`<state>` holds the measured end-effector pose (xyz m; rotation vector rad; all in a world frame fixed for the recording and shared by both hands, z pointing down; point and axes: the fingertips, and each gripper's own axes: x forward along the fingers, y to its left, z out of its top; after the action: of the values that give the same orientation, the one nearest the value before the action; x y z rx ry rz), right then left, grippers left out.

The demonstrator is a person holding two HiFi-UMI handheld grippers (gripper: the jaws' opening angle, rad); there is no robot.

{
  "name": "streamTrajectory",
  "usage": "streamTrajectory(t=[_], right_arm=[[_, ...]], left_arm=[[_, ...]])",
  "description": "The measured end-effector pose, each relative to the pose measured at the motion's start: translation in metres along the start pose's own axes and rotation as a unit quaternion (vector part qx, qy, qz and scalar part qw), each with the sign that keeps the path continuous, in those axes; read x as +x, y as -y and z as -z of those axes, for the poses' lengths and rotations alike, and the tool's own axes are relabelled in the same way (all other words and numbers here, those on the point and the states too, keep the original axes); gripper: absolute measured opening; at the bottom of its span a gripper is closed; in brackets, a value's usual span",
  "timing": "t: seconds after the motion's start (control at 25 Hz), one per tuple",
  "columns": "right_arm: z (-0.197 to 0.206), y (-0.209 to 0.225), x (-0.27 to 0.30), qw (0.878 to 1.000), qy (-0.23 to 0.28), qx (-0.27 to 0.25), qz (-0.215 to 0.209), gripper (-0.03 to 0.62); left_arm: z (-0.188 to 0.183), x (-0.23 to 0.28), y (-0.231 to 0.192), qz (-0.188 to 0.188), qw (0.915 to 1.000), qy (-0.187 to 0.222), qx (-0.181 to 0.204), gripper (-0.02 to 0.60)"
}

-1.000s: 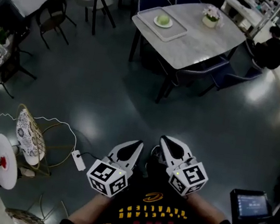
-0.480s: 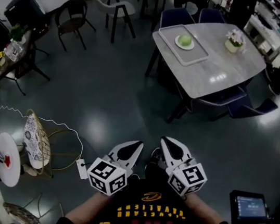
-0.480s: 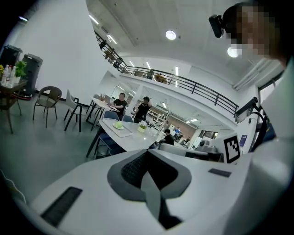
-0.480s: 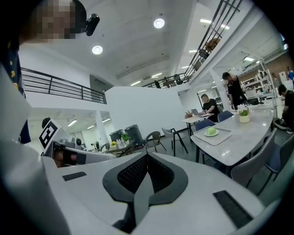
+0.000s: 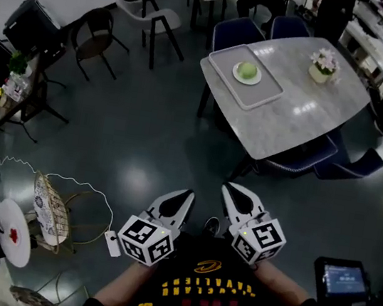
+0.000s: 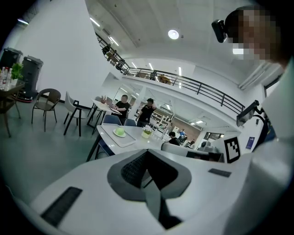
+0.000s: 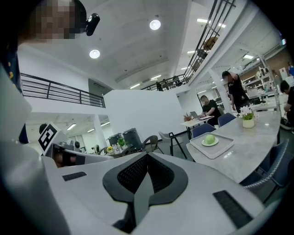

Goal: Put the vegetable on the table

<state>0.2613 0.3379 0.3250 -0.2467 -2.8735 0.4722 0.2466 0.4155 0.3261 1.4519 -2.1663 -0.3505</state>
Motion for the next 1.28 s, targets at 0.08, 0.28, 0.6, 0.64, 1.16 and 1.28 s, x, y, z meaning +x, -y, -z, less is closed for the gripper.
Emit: streamTrajectory(t=[0.08, 0.28, 0.6, 0.64, 1.16, 1.28], right_arm=[[-0.004, 0.013, 0.007, 1.000, -0.002, 0.003, 0.001, 0.006], [-0.008, 0.030, 0.033, 1.000, -0.013, 0.009, -0.003, 0.006], [-0.029, 0.069, 0.094, 1.000, -0.007, 0.002, 0.022, 0.006], [-0.034, 0.074, 0.106, 1.000, -0.001, -0.001, 0.027, 0.006], [-0.104, 0.090, 0.259, 0.993, 0.048, -0.034, 0.106, 0.006], [-0.106, 0.102, 0.274, 0.991, 0.043, -0.027, 0.125, 0.006]], left_arm=[[-0.006, 0.012, -0.004, -0.004, 1.0000, 0.000, 0.000, 0.002], [-0.020, 0.033, -0.024, -0.015, 0.9999, 0.003, -0.007, 0.000], [-0.069, 0.078, -0.081, -0.022, 0.9988, 0.041, 0.014, 0.002], [-0.078, 0.086, -0.088, -0.015, 0.9986, 0.046, 0.023, 0.002], [-0.194, 0.156, -0.197, 0.085, 0.9920, 0.038, 0.085, 0.000], [-0.199, 0.169, -0.216, 0.097, 0.9923, 0.029, 0.071, 0.002]])
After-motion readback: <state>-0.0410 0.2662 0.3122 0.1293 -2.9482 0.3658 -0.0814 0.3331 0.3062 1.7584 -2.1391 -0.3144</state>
